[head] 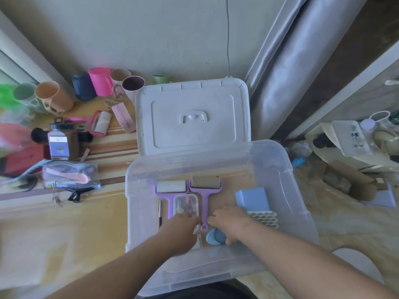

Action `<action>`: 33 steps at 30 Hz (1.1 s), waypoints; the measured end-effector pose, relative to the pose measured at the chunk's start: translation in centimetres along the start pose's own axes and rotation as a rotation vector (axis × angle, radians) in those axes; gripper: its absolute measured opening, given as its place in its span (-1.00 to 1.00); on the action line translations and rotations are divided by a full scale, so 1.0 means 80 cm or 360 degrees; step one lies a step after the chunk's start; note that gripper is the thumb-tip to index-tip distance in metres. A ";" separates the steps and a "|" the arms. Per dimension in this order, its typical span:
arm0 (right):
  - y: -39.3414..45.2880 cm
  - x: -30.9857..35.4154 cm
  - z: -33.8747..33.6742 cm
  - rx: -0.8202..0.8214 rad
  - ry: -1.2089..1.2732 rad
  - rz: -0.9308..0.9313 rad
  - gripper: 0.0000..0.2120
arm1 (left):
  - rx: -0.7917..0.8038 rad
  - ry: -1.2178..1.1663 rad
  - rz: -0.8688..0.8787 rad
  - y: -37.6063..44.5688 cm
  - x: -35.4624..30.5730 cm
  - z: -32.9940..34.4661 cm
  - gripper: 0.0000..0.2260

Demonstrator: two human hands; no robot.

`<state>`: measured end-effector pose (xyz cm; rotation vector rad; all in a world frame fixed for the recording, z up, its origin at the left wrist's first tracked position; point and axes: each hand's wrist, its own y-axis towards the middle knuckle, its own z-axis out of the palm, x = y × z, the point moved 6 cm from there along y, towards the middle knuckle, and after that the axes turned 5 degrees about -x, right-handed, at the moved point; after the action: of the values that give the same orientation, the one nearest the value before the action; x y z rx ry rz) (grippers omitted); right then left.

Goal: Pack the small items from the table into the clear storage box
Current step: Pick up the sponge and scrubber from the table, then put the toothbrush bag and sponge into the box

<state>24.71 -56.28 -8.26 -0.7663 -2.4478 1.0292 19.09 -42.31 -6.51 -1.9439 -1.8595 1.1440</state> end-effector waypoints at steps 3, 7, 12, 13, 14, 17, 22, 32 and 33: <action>0.005 -0.010 0.013 -0.0008 0.0001 0.0053 -0.40 | 0.0021 0.0044 0.0041 -0.006 0.004 0.002 -0.64; 0.010 -0.014 0.019 0.0012 0.0015 0.0098 -0.41 | 0.0051 0.0120 0.0100 -0.008 0.009 0.008 -0.64; 0.010 -0.019 0.004 -0.0147 0.0186 0.0214 -0.59 | -0.0178 0.0079 0.0360 -0.026 -0.013 -0.048 -0.66; 0.008 -0.020 -0.010 -0.0249 0.0296 0.0236 -0.63 | -0.0355 0.0030 0.0444 -0.032 -0.013 -0.072 -0.66; 0.007 -0.019 -0.030 -0.0383 0.0411 0.0241 -0.66 | -0.0576 -0.0035 0.0525 -0.040 -0.007 -0.100 -0.67; -0.003 -0.007 -0.115 -0.1019 0.0698 0.0259 -0.72 | -0.1233 -0.0278 0.0593 -0.070 0.045 -0.186 -0.73; 0.006 0.085 -0.264 -0.1804 0.0771 -0.0102 -0.78 | -0.1701 -0.0257 0.0138 -0.099 0.209 -0.250 -0.78; 0.256 0.268 -0.346 -0.0909 0.0436 0.0026 -0.54 | -0.0939 -0.0453 -0.1089 -0.105 0.535 -0.169 -0.35; 0.278 0.273 -0.341 -0.0819 0.0416 0.0091 -0.49 | -0.0867 -0.0507 -0.1133 -0.103 0.550 -0.167 -0.29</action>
<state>29.51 -15.36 -3.82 -1.0560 -2.4835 0.2778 17.10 4.27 -8.84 -1.0956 -2.9255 0.7871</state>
